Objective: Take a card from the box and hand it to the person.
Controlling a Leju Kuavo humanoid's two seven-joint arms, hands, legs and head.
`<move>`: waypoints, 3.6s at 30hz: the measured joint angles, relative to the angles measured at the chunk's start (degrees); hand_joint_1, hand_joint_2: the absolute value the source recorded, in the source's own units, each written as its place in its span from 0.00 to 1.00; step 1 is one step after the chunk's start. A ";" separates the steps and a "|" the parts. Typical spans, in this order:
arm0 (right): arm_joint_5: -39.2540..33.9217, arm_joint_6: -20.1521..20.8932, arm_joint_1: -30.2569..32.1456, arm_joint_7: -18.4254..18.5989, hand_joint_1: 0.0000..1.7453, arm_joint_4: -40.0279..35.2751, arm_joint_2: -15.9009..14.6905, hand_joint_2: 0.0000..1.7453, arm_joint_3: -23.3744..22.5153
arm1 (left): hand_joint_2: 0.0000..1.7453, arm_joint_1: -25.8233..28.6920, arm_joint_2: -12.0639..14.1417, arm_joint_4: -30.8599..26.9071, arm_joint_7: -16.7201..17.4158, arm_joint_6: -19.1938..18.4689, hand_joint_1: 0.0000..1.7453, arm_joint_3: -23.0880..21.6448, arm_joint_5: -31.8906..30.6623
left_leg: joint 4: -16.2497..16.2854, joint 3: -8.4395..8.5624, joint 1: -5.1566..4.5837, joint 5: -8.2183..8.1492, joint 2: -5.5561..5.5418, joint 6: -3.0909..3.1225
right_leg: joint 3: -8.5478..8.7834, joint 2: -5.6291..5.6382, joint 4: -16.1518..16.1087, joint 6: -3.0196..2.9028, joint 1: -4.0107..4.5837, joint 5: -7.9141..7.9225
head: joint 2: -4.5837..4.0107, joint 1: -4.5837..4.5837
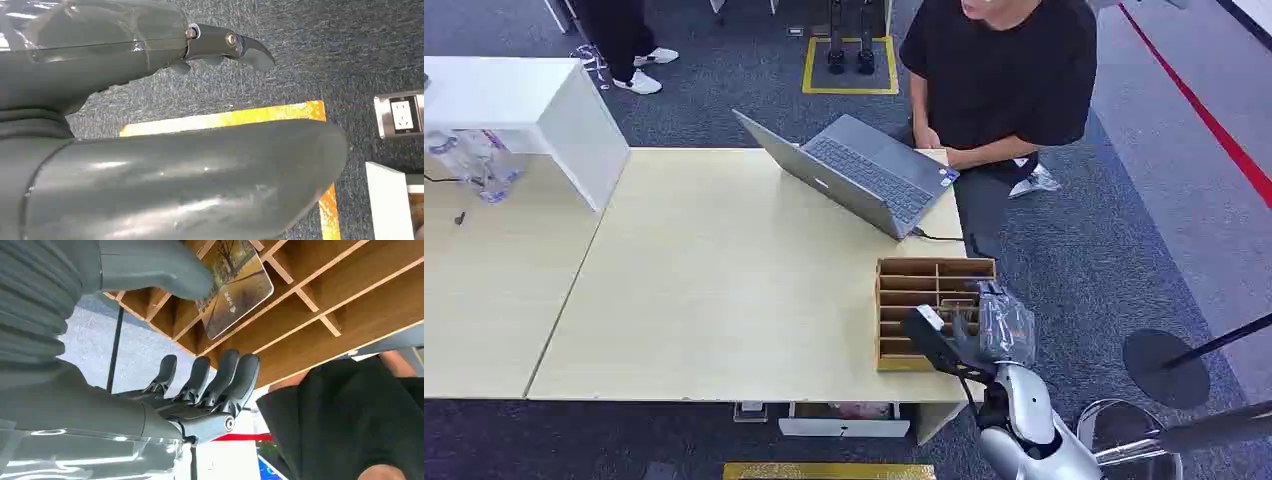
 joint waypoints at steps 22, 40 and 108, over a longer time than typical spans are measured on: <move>1.73 2.56 -0.01 0.79 0.49 0.13 0.00 1.00 0.13 | 0.00 -0.04 -0.02 0.00 0.11 0.04 0.00 0.00 0.00 | 0.00 0.00 0.00 0.00 0.00 0.00 | 0.00 0.00 0.00 0.00 0.00 0.00 | 0.00 0.00; 1.07 2.82 0.00 0.81 0.54 0.17 0.00 1.00 0.28 | 0.00 -0.05 -0.35 0.00 0.13 0.13 0.00 -0.02 0.00 | 0.00 0.00 0.00 0.00 0.00 0.00 | 0.00 0.00 0.00 0.00 0.00 0.00 | 0.00 0.00; 13.27 16.37 -0.86 0.81 0.75 -20.96 -5.09 1.00 -3.17 | 0.00 -0.08 -0.66 0.00 0.15 0.55 0.00 -0.11 0.00 | 0.01 0.00 -0.01 0.00 0.00 0.00 | 0.00 0.00 0.00 0.00 -0.01 0.01 | 0.00 0.00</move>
